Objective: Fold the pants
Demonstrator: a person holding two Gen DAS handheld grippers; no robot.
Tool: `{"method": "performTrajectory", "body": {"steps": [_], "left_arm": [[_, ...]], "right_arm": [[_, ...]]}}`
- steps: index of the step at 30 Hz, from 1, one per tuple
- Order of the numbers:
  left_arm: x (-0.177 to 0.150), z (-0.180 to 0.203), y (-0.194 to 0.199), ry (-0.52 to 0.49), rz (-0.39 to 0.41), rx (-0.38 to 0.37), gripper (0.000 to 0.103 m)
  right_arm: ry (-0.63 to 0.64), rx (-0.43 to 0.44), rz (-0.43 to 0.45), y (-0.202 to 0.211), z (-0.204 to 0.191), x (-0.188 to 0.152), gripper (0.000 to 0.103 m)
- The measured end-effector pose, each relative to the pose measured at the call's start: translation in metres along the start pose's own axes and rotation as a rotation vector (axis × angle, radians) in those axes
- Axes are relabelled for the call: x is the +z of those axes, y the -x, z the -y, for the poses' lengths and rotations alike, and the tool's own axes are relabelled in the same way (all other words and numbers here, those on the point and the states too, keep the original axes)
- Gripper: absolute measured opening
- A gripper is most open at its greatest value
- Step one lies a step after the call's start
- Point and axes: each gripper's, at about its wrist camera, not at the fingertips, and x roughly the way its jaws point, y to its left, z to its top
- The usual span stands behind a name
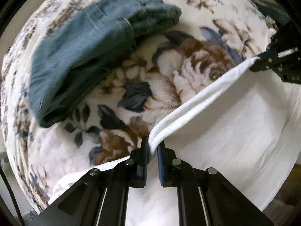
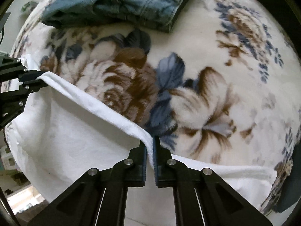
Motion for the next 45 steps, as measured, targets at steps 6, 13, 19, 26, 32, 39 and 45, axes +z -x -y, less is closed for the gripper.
{"method": "performTrajectory", "body": {"steps": [6,13,19,26,32,39,45], "left_arm": [[-0.03,0.017,0.042,0.104,0.062,0.033,0.006],[-0.115,0.065,0.074,0.311,0.122,-0.027,0.006],[-0.216,0.125,0.059,0.528,0.009,-0.114,0.006],[-0.256,0.154,-0.008,0.694,-0.118,-0.179,0.006],[-0.249,0.156,-0.023,0.753,-0.148,-0.151,0.012],[-0.241,0.154,0.007,0.802,-0.148,-0.043,0.078],[-0.249,0.148,0.053,0.872,-0.106,0.039,0.093]], "right_arm": [[0.001,0.009,0.073,0.046,-0.019,-0.05,0.006],[-0.023,0.048,0.146,0.089,-0.053,-0.117,0.006],[-0.023,0.087,0.087,0.051,-0.111,-0.177,0.006],[-0.083,0.094,-0.065,-0.025,-0.132,-0.245,0.007],[-0.211,0.065,-0.14,-0.054,-0.128,-0.249,0.014],[-0.31,0.073,-0.147,-0.037,-0.127,-0.253,0.091],[-0.325,0.041,-0.085,0.002,-0.13,-0.268,0.092]]}}
